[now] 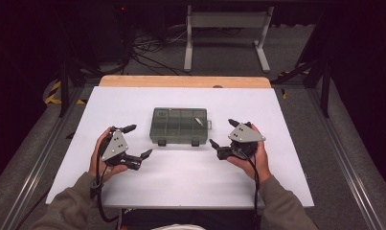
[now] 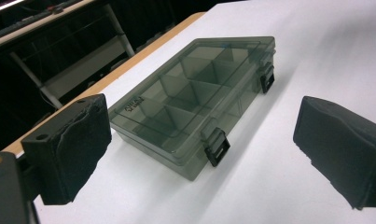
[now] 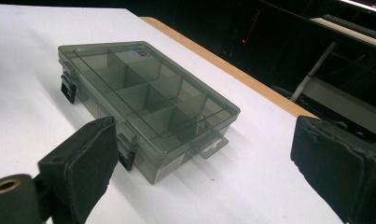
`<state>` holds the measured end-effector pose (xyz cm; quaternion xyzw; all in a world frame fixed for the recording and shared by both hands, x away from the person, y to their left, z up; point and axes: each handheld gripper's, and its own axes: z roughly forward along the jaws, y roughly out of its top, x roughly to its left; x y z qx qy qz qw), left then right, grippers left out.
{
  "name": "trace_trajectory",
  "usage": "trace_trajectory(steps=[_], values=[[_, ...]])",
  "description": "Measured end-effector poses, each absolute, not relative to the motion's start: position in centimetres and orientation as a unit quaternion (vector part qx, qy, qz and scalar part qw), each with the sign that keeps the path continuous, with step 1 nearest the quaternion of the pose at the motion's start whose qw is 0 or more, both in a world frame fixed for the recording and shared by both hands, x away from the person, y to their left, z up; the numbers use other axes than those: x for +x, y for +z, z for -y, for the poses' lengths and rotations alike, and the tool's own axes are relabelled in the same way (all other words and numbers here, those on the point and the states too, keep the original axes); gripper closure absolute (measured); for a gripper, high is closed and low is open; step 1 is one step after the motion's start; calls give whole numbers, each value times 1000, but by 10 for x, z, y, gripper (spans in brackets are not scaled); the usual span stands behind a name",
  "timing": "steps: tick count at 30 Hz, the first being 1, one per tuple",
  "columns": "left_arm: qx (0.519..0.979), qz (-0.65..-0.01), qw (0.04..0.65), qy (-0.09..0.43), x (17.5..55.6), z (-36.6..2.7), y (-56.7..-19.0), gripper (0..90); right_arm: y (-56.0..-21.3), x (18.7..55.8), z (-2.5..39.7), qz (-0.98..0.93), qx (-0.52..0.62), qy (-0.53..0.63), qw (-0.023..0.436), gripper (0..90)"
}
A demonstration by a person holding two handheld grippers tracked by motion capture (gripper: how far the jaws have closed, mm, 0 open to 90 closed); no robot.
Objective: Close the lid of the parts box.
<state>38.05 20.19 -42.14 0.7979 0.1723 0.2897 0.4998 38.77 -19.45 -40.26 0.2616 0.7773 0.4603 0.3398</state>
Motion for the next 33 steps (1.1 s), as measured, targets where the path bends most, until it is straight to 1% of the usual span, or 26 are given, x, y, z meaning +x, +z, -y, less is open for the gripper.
trace_trajectory(steps=[19, 33], values=[[800, -167, 498, 289, 367, -214, -426, 42, -407, 375, 212, -774, 263, 460, 347, 78], [805, -181, 490, 280, 359, -230, -436, 37, -417, 365, 225, -780, 267, 441, 355, 69]])
